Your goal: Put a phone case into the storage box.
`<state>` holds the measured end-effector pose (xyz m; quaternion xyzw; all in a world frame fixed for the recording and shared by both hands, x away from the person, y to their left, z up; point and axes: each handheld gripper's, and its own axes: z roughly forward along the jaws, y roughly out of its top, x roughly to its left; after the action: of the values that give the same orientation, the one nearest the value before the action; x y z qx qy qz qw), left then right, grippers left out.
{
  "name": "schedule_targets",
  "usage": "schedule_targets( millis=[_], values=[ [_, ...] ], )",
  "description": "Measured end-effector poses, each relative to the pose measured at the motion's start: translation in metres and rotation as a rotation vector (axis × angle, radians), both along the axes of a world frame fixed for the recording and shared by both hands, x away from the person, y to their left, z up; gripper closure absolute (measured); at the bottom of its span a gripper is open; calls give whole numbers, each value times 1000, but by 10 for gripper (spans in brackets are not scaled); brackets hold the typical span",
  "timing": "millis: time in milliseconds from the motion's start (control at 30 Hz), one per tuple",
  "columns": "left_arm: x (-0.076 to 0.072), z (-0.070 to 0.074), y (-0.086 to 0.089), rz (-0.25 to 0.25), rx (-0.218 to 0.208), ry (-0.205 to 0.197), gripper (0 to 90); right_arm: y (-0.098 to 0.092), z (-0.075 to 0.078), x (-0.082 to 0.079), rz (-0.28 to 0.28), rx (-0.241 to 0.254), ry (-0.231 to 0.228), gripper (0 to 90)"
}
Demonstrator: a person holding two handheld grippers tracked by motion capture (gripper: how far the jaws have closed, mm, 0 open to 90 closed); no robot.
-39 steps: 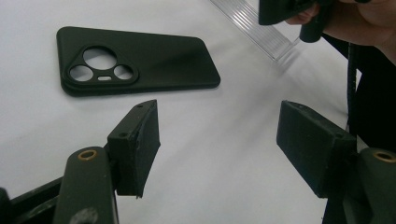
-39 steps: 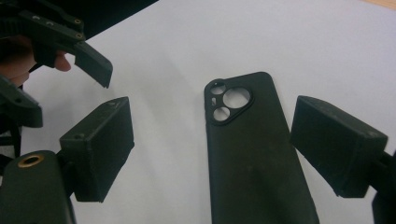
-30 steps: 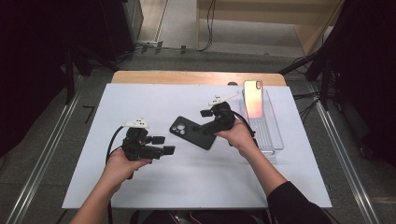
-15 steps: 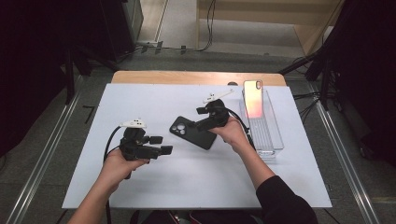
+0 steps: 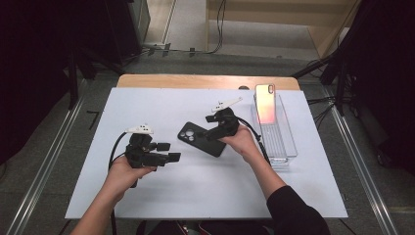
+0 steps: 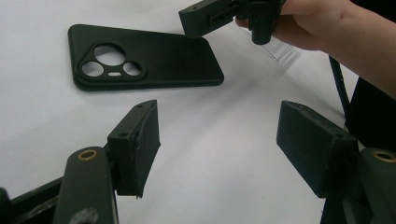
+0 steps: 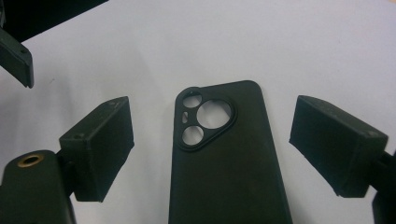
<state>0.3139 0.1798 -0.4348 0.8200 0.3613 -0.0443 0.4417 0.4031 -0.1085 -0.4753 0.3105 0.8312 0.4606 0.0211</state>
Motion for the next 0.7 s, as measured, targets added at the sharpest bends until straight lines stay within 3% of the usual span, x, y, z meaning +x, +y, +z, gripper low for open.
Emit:
schedule_targets(
  millis=[233, 300, 400, 700],
  values=[
    [0, 0, 0, 2, -4, 1, 306, -1, -9, 0, 2, -2, 22, 81],
    [0, 0, 1, 2, -4, 2, 306, 1, -12, -1, 2, -18, 11, 0],
    [0, 0, 1, 2, -1, 2, 306, 2, -15, -1, 9, -45, 15, 0],
    [1, 0, 2, 1, -4, 0, 306, 5, -24, 0, 27, -64, 7, 0]
  ],
)
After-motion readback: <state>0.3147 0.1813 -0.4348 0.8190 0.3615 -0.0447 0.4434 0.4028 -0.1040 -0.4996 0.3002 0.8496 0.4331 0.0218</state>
